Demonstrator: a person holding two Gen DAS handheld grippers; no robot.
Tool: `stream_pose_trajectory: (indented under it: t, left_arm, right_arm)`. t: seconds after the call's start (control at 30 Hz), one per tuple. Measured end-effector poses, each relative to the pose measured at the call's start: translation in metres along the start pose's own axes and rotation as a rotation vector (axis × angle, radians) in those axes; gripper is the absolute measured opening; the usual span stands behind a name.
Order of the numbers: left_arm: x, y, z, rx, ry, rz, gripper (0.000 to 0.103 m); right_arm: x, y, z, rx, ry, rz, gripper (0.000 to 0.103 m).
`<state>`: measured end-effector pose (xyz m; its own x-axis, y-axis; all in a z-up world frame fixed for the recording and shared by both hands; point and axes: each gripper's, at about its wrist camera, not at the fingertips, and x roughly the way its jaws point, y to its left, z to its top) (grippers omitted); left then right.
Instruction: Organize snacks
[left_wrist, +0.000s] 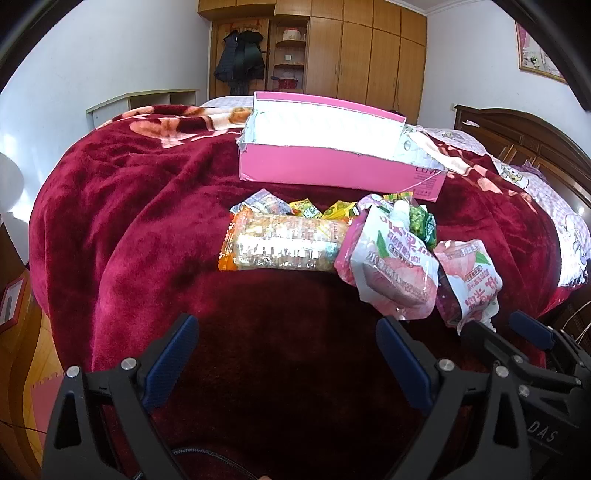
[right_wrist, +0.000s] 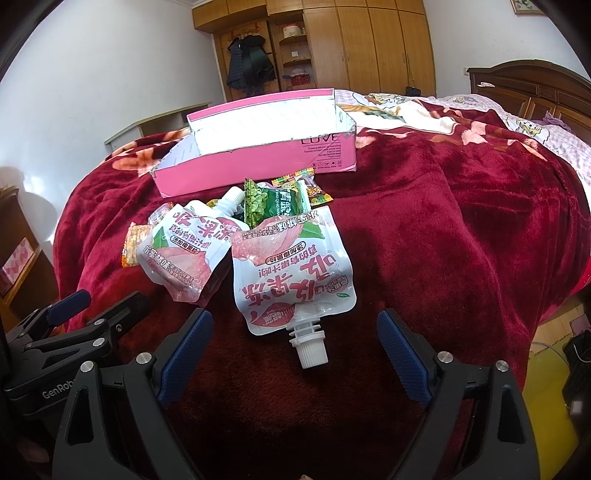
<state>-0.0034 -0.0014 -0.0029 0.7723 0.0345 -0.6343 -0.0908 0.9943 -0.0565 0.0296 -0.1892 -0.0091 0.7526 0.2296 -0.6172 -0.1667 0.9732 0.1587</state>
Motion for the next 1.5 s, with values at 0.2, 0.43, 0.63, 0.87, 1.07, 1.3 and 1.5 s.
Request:
stream_pose_trajectory:
  t: [0.2, 0.43, 0.63, 0.87, 1.07, 1.3, 1.5]
  left_arm:
    - [0.000, 0.000, 0.000, -0.002, 0.001, 0.002, 0.099]
    - [0.001, 0.004, 0.001, -0.006, 0.001, -0.004, 0.099]
    - [-0.001, 0.017, 0.005, -0.009, -0.026, 0.000, 0.099]
    - [0.005, 0.035, 0.009, -0.031, -0.025, 0.022, 0.099]
    - [0.016, 0.046, 0.017, -0.016, -0.014, 0.045, 0.099]
    - [0.039, 0.032, 0.035, 0.045, 0.009, -0.004, 0.099]
    - [0.062, 0.016, 0.043, 0.057, 0.055, -0.056, 0.101]
  right_arm:
    - [0.000, 0.000, -0.001, 0.000, 0.000, 0.000, 0.092]
    - [0.000, 0.000, -0.002, 0.002, 0.001, 0.001, 0.092]
    - [0.003, -0.002, -0.005, 0.010, 0.009, 0.005, 0.092]
    - [0.006, -0.005, -0.003, 0.022, 0.024, 0.016, 0.092]
    - [0.007, -0.005, -0.001, 0.005, 0.022, 0.017, 0.092]
    - [0.015, 0.000, 0.005, -0.066, 0.015, 0.002, 0.092]
    - [0.025, -0.004, 0.005, -0.068, 0.042, -0.003, 0.092]
